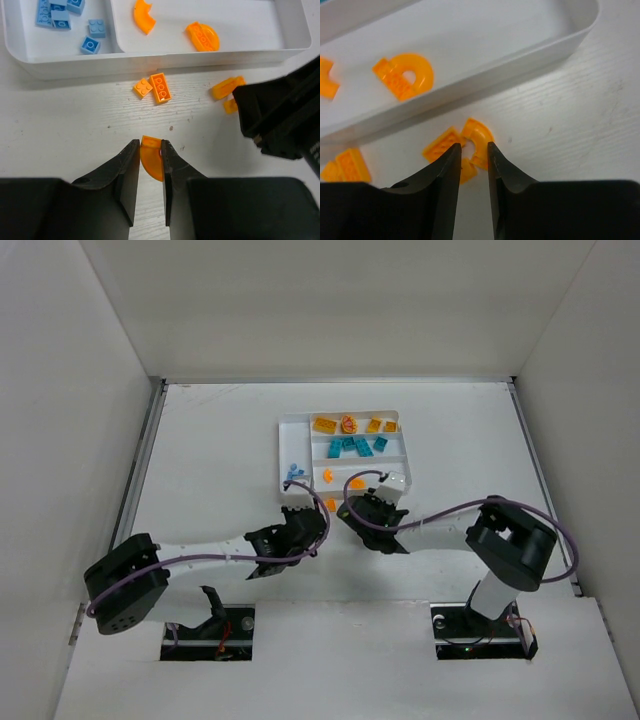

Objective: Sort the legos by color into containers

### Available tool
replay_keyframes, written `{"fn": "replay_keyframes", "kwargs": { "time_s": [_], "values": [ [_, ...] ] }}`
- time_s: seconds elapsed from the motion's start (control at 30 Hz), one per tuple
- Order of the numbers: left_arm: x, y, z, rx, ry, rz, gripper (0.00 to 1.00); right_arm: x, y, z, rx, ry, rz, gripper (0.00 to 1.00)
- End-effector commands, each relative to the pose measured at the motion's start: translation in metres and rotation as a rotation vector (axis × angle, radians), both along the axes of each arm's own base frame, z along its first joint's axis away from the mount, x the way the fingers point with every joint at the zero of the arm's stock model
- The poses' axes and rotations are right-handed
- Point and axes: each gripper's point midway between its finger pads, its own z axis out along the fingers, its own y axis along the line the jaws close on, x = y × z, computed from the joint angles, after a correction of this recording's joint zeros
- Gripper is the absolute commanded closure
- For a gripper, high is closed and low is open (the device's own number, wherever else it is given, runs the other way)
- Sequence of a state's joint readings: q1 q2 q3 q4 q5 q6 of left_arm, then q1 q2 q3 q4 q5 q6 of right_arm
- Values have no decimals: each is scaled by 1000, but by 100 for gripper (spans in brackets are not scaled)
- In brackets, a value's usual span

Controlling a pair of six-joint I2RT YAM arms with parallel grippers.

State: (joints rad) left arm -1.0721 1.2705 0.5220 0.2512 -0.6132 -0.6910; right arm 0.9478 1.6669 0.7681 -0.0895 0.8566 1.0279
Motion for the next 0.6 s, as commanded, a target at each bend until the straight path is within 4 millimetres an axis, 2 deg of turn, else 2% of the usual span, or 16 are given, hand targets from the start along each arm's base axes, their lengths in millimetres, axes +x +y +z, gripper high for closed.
{"fn": "replay_keyframes", "kwargs": {
  "time_s": [0.0, 0.13, 0.3, 0.43, 0.57],
  "values": [
    [5, 3, 12, -33, -26, 6, 87, -41, 14, -16, 15, 81, 79, 67],
    [10, 4, 19, -47, -36, 14, 87, -64, 15, -13, 18, 91, 88, 66],
    [16, 2, 27, -64, -43, 22, 87, -60, 6, 9, 0, 36, 91, 49],
    [17, 3, 32, -76, -51, 32, 87, -60, 9, 18, 8, 16, 135, 47],
    [18, 5, 32, -76, -47, 35, 87, -66, 7, 10, 19, 35, 158, 47]
  ]
}}
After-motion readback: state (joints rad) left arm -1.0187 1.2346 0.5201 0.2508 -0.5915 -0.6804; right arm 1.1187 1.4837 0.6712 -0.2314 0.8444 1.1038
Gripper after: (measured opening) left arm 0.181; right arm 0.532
